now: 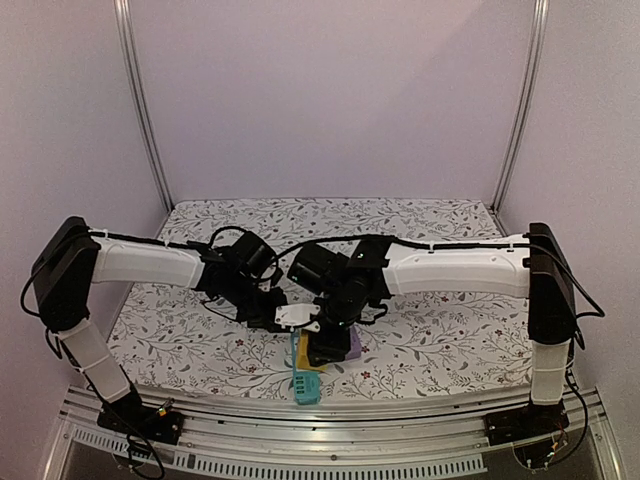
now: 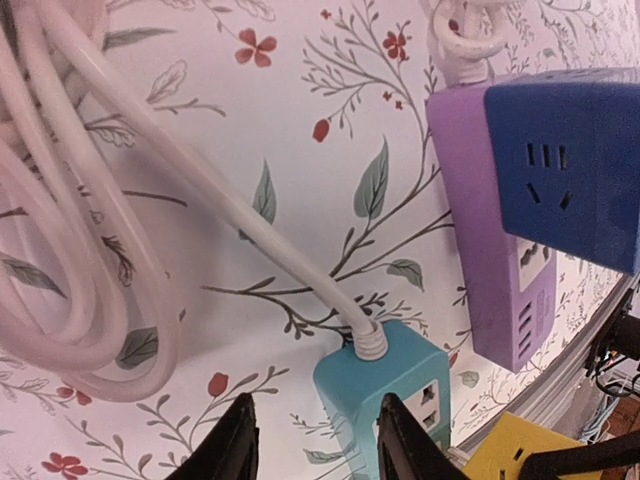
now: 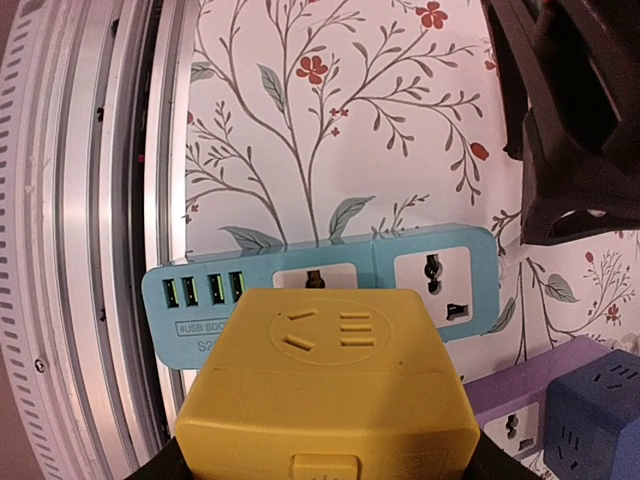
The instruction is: Insert the plug
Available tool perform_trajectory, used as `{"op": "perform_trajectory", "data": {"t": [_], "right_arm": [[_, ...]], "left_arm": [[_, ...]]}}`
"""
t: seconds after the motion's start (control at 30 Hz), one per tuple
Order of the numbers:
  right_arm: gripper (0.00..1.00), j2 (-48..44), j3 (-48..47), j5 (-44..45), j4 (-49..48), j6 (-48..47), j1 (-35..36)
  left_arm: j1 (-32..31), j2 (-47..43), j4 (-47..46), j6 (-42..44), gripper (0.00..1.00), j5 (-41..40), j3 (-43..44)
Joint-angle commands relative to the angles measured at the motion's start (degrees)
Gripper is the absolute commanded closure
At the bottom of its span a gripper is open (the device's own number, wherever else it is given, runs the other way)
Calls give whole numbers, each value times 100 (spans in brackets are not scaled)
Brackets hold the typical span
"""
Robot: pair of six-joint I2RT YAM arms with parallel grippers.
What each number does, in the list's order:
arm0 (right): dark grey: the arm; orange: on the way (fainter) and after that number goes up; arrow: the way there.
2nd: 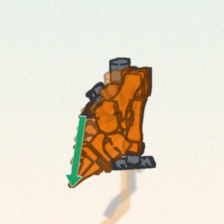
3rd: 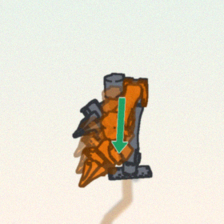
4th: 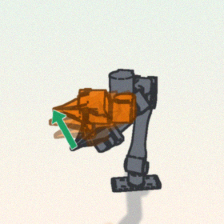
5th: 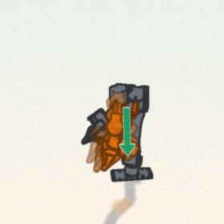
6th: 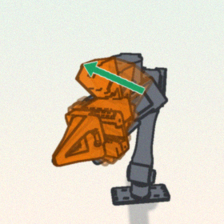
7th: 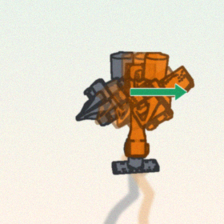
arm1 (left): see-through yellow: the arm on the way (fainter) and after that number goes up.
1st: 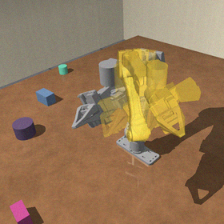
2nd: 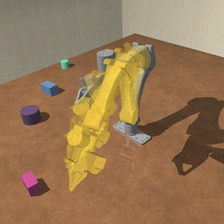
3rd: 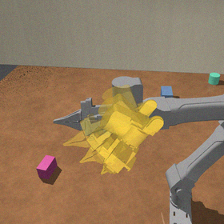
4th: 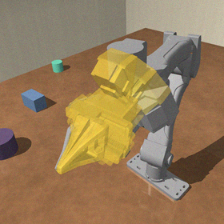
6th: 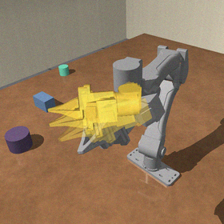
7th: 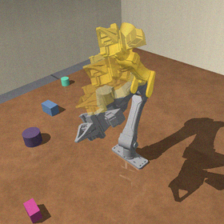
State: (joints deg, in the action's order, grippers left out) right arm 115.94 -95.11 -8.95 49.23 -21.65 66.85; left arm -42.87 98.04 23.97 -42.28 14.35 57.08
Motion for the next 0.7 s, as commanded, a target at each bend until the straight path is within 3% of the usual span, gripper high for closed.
{"op": "perform_trajectory", "data": {"t": [0.0, 0.33, 0.67], "right_arm": [[100, 92, -262, 148, 206, 259, 9], [100, 189, -442, 223, 297, 97, 112], [100, 278, -501, 273, 317, -64, 207]], "left_arm": [[10, -183, -236, -59, 59, 31, -291], [-93, -404, -188, -56, 60, -45, -653], [-291, -59, -491, -173, 61, 111, -562]]}}
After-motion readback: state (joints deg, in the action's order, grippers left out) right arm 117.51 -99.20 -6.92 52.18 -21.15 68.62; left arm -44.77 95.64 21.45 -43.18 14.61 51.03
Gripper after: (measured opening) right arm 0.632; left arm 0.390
